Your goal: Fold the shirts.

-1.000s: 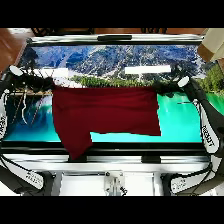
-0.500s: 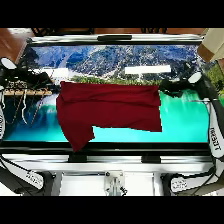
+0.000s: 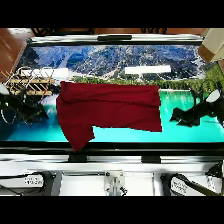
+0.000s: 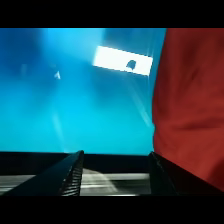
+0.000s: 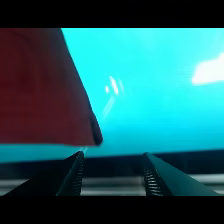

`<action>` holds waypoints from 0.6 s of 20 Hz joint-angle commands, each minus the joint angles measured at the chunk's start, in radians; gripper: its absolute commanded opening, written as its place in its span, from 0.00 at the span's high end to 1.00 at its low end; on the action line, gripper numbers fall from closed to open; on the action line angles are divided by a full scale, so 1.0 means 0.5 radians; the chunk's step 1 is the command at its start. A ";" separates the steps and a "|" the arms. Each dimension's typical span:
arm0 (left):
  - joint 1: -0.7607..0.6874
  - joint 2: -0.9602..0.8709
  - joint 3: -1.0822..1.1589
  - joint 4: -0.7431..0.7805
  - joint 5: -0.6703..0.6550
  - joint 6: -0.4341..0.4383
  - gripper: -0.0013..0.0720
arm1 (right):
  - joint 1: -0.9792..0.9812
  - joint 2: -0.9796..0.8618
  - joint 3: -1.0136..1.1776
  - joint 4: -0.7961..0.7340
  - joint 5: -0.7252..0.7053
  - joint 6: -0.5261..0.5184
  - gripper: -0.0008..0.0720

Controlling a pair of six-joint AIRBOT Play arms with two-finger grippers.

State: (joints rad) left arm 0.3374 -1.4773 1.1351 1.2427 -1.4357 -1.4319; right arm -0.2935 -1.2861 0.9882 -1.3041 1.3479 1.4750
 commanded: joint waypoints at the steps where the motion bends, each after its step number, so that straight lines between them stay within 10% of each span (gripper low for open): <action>1: 0.010 0.229 -0.615 -0.267 0.290 0.192 0.31 | -0.028 0.153 -0.247 0.075 -0.002 -0.043 0.30; 9: -0.187 0.207 -0.842 -0.605 0.641 0.303 0.32 | -0.028 0.151 -0.249 0.198 -0.058 -0.036 0.30; 12: -0.250 0.208 -0.842 -0.618 0.708 0.239 0.80 | -0.015 0.150 -0.288 0.249 -0.154 -0.002 0.30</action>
State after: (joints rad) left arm 0.2436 -1.3758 0.7254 0.9531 -1.1362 -1.2949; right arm -0.3061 -1.2125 0.8604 -1.2079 1.3083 1.4597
